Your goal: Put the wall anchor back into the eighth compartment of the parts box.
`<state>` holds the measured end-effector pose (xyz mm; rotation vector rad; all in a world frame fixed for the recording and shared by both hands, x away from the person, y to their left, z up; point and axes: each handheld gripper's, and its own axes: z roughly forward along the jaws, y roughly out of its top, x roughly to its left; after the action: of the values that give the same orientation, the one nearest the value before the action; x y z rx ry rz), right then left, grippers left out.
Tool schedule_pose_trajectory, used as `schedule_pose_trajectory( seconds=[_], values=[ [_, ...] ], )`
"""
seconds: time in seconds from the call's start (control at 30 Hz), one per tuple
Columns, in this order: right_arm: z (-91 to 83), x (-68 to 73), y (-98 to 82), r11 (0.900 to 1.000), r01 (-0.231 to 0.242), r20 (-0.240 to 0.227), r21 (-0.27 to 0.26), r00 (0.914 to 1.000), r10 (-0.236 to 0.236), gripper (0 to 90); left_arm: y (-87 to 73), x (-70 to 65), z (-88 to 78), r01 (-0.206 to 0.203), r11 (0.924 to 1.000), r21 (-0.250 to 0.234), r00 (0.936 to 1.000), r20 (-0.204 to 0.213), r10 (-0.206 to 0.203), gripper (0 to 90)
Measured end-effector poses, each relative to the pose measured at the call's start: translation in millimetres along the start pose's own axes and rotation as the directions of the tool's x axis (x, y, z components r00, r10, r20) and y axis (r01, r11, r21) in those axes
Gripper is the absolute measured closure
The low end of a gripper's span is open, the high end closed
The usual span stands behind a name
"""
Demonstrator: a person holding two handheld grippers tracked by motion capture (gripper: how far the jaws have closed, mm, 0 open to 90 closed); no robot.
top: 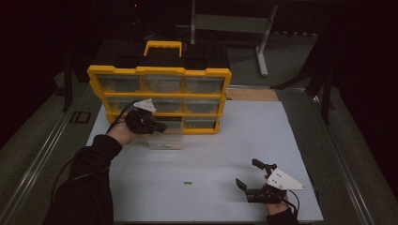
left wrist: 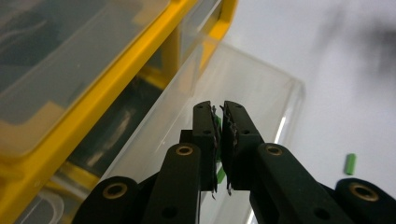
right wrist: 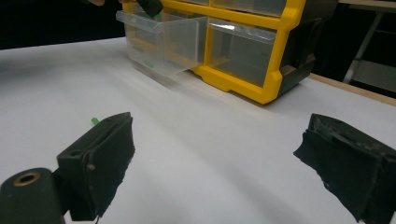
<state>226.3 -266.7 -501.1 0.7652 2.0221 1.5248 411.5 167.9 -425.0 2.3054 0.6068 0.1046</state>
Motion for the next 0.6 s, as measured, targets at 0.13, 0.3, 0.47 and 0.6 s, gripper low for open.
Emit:
schedule_pose_trajectory(
  seconds=[0.13, 0.3, 0.47, 0.6],
  values=[
    [0.0, -0.1, 0.0, 1.0, 0.001, 0.0, 0.0, 1.0, -0.001, 8.6, -0.1, 1.1, 1.9, 0.008, 0.9999, 0.011, 0.9999, -0.012, -0.008, 83.8],
    [-0.3, -0.4, 0.0, 1.0, 0.0, -0.001, -0.002, 1.0, 0.0, 8.6, 2.4, -1.3, -0.6, 0.023, 0.9997, 0.01, 0.9992, -0.033, -0.022, 67.7],
    [-0.2, 0.0, 0.3, 1.0, 0.002, -0.001, -0.002, 1.0, -0.002, 8.6, 5.8, -3.8, -8.4, 0.041, 0.999, -0.019, 0.999, -0.016, -0.042, 45.1],
    [-0.3, 0.0, 0.3, 1.0, 0.001, 0.002, -0.003, 1.0, -0.001, 8.6, 6.6, -9.8, -10.5, 0.037, 0.9993, -0.004, 0.9992, -0.012, -0.037, 19.7]
  ],
)
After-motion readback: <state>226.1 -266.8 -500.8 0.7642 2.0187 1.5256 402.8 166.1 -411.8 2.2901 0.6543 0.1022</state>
